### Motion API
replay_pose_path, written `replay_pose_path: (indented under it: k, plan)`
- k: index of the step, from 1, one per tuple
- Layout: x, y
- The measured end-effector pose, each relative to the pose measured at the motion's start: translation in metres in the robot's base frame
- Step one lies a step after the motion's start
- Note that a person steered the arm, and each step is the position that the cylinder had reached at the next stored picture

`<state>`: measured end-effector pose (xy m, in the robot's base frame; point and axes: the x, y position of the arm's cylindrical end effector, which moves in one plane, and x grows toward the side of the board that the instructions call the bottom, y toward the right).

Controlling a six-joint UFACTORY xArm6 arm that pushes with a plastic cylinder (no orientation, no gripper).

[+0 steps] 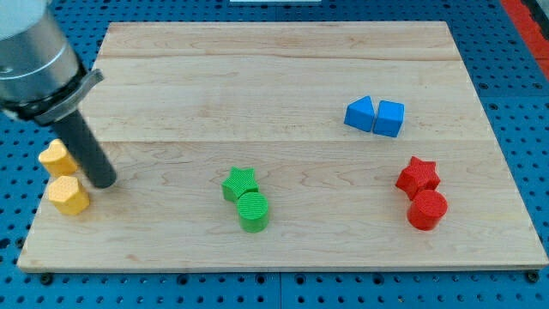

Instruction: Move the yellow heart along with the yellow hexagon down a bit

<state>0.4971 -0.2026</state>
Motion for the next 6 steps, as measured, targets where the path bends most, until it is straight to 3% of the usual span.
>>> replay_pose_path:
  k: [1,2,6]
  plan:
    - [-0.072,0.022]
    - [-0.081,-0.033]
    - [-0.029,-0.090]
